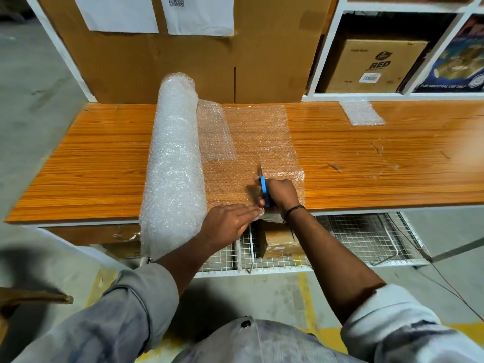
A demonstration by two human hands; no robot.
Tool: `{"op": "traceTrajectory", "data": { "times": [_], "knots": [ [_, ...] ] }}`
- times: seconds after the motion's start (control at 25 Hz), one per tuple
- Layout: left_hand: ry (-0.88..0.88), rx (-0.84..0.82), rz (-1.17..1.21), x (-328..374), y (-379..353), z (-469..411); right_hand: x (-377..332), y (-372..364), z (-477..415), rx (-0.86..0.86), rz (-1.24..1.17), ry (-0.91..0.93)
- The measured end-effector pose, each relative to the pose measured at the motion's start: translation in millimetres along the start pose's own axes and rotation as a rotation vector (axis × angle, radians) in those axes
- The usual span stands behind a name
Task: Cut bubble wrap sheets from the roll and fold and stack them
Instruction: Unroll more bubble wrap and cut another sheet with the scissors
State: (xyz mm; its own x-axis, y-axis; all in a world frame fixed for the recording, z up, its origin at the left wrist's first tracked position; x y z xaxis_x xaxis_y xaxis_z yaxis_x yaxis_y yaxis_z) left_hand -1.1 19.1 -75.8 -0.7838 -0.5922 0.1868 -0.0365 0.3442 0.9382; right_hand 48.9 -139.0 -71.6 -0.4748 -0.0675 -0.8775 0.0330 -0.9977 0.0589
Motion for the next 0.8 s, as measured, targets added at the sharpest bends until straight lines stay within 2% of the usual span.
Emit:
{"op": "traceTrajectory", "data": {
  "times": [0.28, 0.48, 0.8],
  "knots": [
    [-0.034, 0.036, -0.019, -2, 2, -1, -12, 2, -18, 0.027, 0.052, -0.011],
    [-0.049, 0.032, -0.026, -6, 0, -2, -22, 1, -26, 0.023, -0.009, 0.010],
    [-0.045, 0.054, 0.004, -8, 5, -7, -37, 4, -41, 0.058, 0.095, -0.010]
  ]
}}
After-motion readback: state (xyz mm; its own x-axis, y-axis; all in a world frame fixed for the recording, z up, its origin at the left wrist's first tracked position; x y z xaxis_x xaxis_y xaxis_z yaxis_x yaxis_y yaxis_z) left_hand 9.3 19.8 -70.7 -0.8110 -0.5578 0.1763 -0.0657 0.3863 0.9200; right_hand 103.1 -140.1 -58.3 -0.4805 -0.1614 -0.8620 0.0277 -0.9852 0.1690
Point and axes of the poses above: each hand's wrist, its own z-axis away from the middle knuckle, its own y-axis out of the back of the hand, x = y × z, the point moved 7 cm from there along -z, towards the middle knuckle, and after that the axes turned 15 degrees about -x, right-handed, at the moved point
